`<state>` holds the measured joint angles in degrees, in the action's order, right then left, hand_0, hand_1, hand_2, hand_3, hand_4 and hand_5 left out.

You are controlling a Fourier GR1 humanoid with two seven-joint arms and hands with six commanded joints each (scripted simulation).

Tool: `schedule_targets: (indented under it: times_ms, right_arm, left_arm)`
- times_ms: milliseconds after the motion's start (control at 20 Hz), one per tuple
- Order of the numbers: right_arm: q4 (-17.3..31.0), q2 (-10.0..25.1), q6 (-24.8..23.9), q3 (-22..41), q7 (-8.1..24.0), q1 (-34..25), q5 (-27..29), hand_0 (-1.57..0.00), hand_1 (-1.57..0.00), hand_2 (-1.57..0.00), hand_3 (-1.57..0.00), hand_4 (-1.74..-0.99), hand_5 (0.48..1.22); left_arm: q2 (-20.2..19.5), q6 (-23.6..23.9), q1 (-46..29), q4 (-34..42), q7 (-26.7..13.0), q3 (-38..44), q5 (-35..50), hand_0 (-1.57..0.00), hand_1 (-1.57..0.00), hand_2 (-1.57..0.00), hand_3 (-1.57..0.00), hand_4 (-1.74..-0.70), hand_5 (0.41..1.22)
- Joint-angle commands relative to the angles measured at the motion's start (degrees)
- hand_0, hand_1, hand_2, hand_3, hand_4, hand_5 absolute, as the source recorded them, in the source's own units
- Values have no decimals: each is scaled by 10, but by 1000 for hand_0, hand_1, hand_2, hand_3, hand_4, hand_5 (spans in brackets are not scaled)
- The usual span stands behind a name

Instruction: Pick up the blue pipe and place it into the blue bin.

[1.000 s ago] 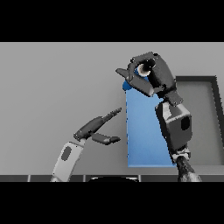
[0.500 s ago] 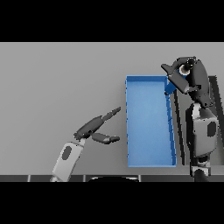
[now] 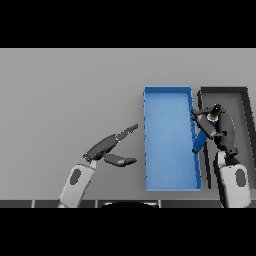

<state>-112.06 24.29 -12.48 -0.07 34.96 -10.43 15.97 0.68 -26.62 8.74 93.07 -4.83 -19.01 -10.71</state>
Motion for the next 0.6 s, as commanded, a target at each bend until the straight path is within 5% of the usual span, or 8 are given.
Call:
schedule_targets:
  times_ms: [0,100,150,350,400,550]
  right_arm:
    - [-2,9,-15,11,0,20,0,-1571,-1571,-1571,-1571,-1741,1221]
    - [-20,18,-83,42,-12,49,-16,-1571,-1571,-1571,-1521,-1741,1221]
    - [-16,32,-101,59,-2,67,-10,-1571,-1571,-1571,-1255,-1741,1221]
    - [17,113,-218,144,-4,86,21,-1571,-1548,-1571,-847,-1741,1221]
    - [22,133,-243,167,-12,81,33,-1465,-1336,-1339,-788,-1678,1221]
    - [48,204,-297,236,-15,46,84,-750,-684,-685,-403,-1413,1221]
  left_arm:
    - [-1,0,-3,-2,0,0,0,1,1,1,1,-884,425]
    - [2,3,3,-7,-5,0,-4,1,1,1,1,-888,422]
    - [2,2,-2,-3,-3,-4,-4,1,1,1,1,-887,420]
    - [-3,1,-2,4,-6,-3,-4,1,1,1,1,-883,421]
    - [1,4,-2,6,-9,-6,-5,1,1,1,1,-882,421]
    - [1,2,-6,9,-15,-9,-5,1,1,1,1,-878,425]
